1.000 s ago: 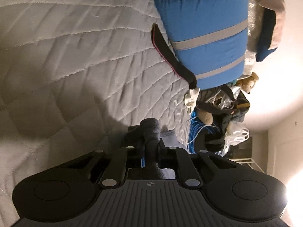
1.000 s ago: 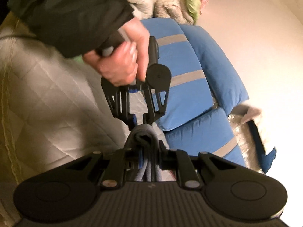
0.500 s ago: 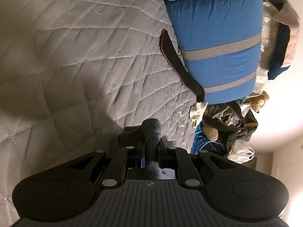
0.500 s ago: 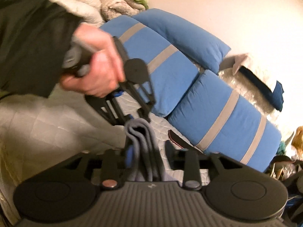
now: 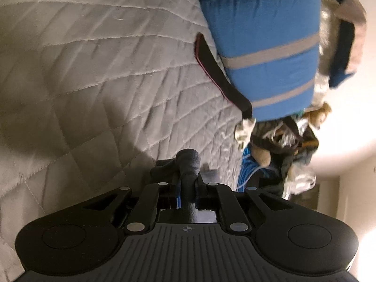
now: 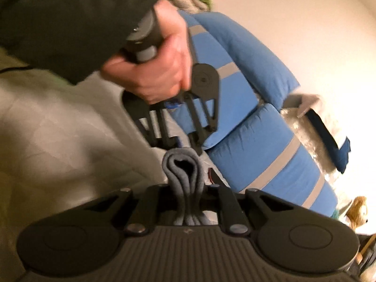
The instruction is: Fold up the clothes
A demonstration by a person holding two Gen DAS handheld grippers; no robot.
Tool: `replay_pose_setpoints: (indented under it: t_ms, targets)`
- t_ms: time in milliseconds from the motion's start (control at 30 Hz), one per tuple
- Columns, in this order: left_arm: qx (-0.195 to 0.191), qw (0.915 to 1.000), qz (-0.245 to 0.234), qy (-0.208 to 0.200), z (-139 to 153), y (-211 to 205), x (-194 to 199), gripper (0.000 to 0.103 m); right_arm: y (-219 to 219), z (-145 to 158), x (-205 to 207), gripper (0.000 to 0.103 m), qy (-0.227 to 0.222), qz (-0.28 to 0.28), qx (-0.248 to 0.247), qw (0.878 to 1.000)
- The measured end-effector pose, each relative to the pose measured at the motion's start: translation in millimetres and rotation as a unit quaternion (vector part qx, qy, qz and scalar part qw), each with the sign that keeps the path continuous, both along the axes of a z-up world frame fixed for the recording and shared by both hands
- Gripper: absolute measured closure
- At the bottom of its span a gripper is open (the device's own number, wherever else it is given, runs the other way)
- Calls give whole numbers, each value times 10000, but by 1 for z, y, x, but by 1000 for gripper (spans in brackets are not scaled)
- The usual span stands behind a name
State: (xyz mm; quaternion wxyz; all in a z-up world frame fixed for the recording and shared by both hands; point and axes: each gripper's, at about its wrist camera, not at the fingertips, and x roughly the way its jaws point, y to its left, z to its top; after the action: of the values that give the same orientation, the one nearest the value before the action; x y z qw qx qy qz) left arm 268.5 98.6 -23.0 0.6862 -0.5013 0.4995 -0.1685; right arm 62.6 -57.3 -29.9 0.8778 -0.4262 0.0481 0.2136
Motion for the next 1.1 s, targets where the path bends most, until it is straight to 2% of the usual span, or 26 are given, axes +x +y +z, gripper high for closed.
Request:
replay_pose_setpoints:
  t_ms: [200,367,500,600,633,667,700,733,767,800,867,933,1033,1100]
  targets:
    - [261,9996,-86,9,-5,12,-6,94,6,-16,-41,103,-171,200,-257,9993]
    - [571,9977,-370,51,-11,21,-13,94,8,-26,-50,103,208,243,-99,9994]
    - [613,9966,-543,45,-18,28,-16,92,9,-31,-56,102,445,272,-62,9986]
    - [640,9963,-575,4,-18,35,-18,84,7,-35,-55,99,596,328,-72,9977]
    - [669,9962,-556,-39,-16,38,-20,81,7,-36,-55,94,621,341,-65,9975]
    - [700,9960,-540,-87,-14,41,-22,77,6,-35,-56,85,637,352,6,9973]
    - [700,9960,-542,-125,-12,44,-25,74,5,-33,-58,65,682,335,109,9971]
    - [690,9960,-550,-160,-11,48,-29,64,3,-31,-59,61,748,337,210,9964]
    - [638,9961,-570,-193,-10,50,-32,56,0,-29,-59,51,838,344,372,9952]
    - [569,9962,-616,-219,-10,52,-37,53,-5,-26,-61,35,919,359,566,9935]
    - [487,9960,-710,-232,-12,51,-45,50,-14,-21,-64,20,939,354,868,9912]
    - [453,9958,-753,-260,-13,47,-54,50,-24,-16,-65,14,900,268,1187,9885]
    - [517,9954,-724,-351,-13,42,-65,50,-37,-11,-66,0,818,84,1670,9825]
    - [476,9960,-676,-342,-13,39,-70,50,-48,-7,-63,0,796,-62,2130,9738]
